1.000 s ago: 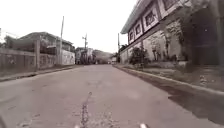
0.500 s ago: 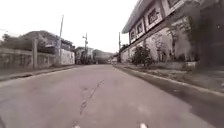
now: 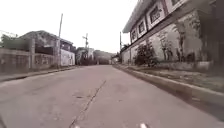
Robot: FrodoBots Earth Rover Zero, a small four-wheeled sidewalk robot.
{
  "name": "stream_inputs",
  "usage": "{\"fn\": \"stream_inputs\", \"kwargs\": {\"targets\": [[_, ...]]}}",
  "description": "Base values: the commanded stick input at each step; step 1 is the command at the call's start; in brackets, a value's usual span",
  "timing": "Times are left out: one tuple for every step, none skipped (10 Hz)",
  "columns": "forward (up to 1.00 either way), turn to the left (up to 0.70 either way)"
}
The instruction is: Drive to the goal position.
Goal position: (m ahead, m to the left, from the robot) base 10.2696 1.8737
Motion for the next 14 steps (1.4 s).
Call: {"fn": "stream_inputs", "kwargs": {"targets": [[1.00, 0.00], [1.00, 0.00], [1.00, 0.00], [1.00, 0.00], [1.00, 0.00], [1.00, 0.00], [1.00, 0.00], [1.00, 0.00], [1.00, 0.00], [1.00, 0.00], [1.00, 0.00], [1.00, 0.00], [1.00, 0.00], [1.00, 0.00]]}}
